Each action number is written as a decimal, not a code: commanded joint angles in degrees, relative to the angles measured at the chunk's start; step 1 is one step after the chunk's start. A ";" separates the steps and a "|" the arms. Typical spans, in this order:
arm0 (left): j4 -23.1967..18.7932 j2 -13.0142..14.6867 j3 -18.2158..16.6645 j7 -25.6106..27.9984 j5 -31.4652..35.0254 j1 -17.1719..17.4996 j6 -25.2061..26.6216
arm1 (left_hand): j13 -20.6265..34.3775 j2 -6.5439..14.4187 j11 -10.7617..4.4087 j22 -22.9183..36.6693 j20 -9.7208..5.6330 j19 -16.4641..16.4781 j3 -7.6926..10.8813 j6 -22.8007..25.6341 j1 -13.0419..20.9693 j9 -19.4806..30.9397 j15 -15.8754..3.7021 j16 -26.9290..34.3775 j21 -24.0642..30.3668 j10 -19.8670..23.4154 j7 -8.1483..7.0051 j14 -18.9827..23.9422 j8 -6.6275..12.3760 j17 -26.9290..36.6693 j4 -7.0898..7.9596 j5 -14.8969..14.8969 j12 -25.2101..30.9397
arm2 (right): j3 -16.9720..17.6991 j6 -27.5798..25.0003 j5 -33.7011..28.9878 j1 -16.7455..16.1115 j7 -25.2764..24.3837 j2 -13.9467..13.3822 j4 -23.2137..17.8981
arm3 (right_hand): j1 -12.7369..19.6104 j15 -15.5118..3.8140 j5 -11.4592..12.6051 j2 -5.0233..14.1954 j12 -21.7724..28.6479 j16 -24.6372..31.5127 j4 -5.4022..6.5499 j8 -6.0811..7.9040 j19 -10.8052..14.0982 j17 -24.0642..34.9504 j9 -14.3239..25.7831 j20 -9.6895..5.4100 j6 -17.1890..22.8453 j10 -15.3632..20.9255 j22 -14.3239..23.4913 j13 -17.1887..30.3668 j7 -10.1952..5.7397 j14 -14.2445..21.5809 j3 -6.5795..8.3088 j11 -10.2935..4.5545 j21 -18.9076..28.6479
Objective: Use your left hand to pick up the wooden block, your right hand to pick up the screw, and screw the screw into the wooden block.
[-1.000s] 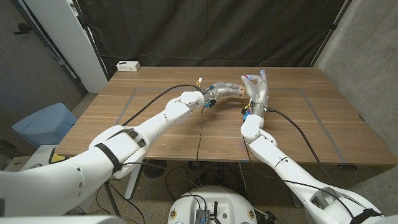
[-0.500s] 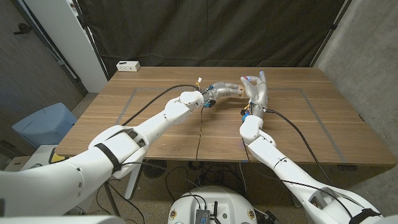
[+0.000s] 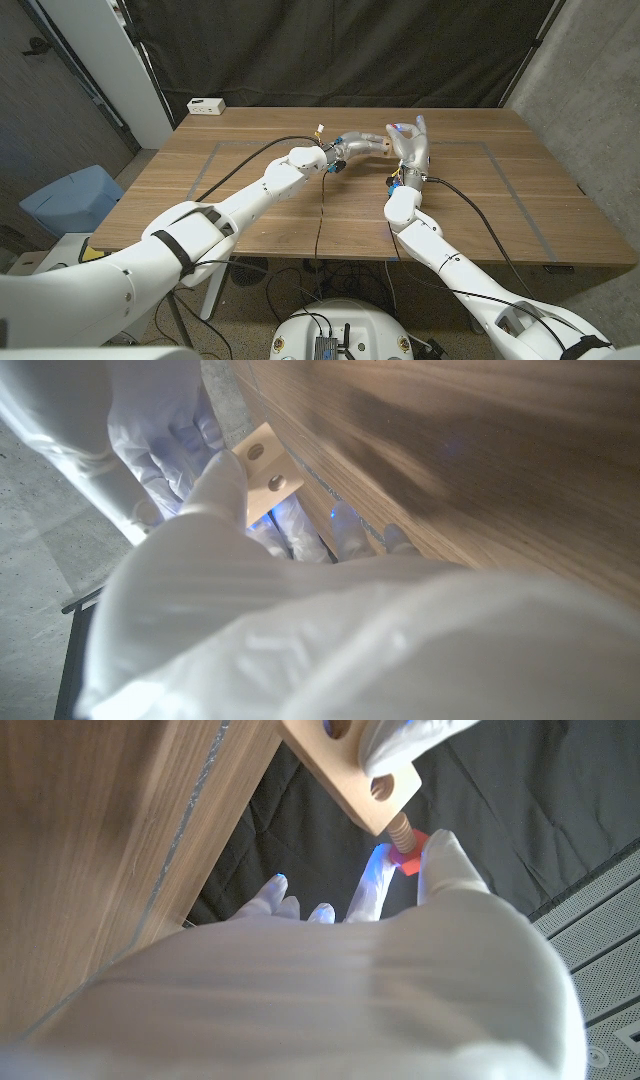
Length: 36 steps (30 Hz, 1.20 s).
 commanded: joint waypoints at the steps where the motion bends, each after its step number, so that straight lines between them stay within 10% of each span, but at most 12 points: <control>1: 0.67 -0.43 0.00 -0.16 -0.13 -0.06 -0.30 | 0.14 0.82 -0.02 0.14 0.10 -0.12 -0.04 0.49 0.10 0.24 -1.60 0.17 0.38 0.26 0.19 0.35 0.32 0.16 0.41 0.46 -0.16 | -0.17 -0.48 0.20 -0.11 0.09 0.06 -0.01 | 0.24 -0.73 -0.18 0.61 0.36 0.05 0.20 0.31 -0.19 0.13 0.23 0.21 0.26 0.13 0.20 0.28 -0.22 0.56 0.05 -0.36 0.03; 36: 6.14 -3.22 0.23 -1.03 -0.08 -1.93 -2.26 | 0.19 0.87 -0.01 0.14 0.09 -0.10 -0.07 0.47 0.16 0.25 -1.64 0.17 0.39 0.20 0.15 0.37 0.33 0.15 0.37 0.49 -0.18 | 0.04 -0.13 1.14 0.02 0.50 -0.16 1.13 | 0.29 -0.74 -0.19 0.70 0.35 0.03 0.18 0.57 -0.53 0.16 0.00 0.28 0.50 0.30 0.19 0.28 -0.20 0.75 -0.03 -0.40 0.01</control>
